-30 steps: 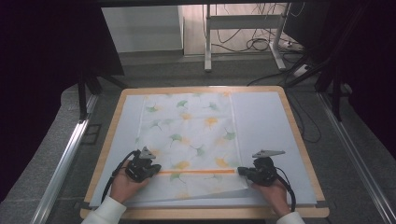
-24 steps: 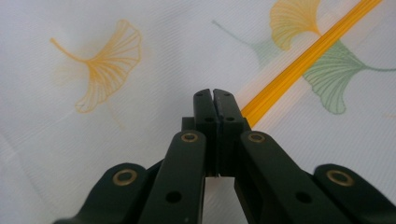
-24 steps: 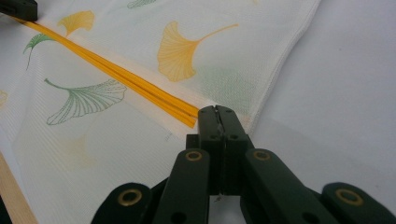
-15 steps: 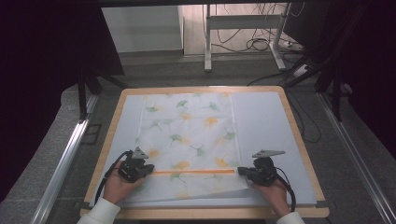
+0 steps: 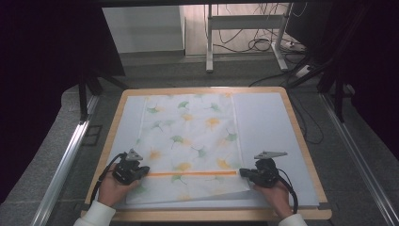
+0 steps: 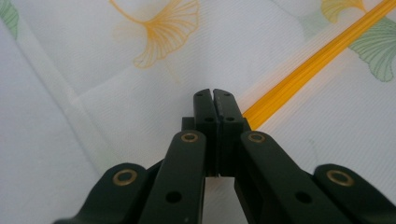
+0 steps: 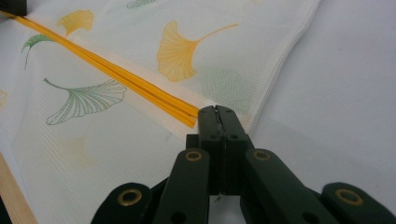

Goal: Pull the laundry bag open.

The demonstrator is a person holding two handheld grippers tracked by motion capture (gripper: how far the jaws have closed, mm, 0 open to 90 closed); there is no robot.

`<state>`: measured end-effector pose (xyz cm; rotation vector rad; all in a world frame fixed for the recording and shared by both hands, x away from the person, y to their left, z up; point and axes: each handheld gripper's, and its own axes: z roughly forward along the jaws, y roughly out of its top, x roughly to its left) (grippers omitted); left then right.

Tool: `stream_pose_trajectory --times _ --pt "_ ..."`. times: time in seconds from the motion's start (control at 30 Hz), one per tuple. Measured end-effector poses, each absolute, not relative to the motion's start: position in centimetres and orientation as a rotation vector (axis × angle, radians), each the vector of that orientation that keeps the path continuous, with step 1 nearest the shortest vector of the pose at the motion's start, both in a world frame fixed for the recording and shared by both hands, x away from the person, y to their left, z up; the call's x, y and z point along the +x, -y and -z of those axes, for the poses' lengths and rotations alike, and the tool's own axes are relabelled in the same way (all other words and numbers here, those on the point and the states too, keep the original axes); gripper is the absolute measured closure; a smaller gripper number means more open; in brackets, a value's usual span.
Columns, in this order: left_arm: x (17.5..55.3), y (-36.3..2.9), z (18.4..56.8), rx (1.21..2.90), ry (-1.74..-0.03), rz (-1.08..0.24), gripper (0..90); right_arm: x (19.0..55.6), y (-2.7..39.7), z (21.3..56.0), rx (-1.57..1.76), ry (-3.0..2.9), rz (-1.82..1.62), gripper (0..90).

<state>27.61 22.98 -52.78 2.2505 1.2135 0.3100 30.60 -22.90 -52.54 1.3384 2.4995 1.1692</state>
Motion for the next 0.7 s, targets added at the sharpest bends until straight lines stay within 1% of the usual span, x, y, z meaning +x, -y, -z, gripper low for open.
stream_pose_trajectory --times 0.7 --pt "26.9 -25.0 52.9 2.217 -1.260 -0.335 90.0 30.6 22.9 52.5 1.339 -2.499 -1.167 89.5"
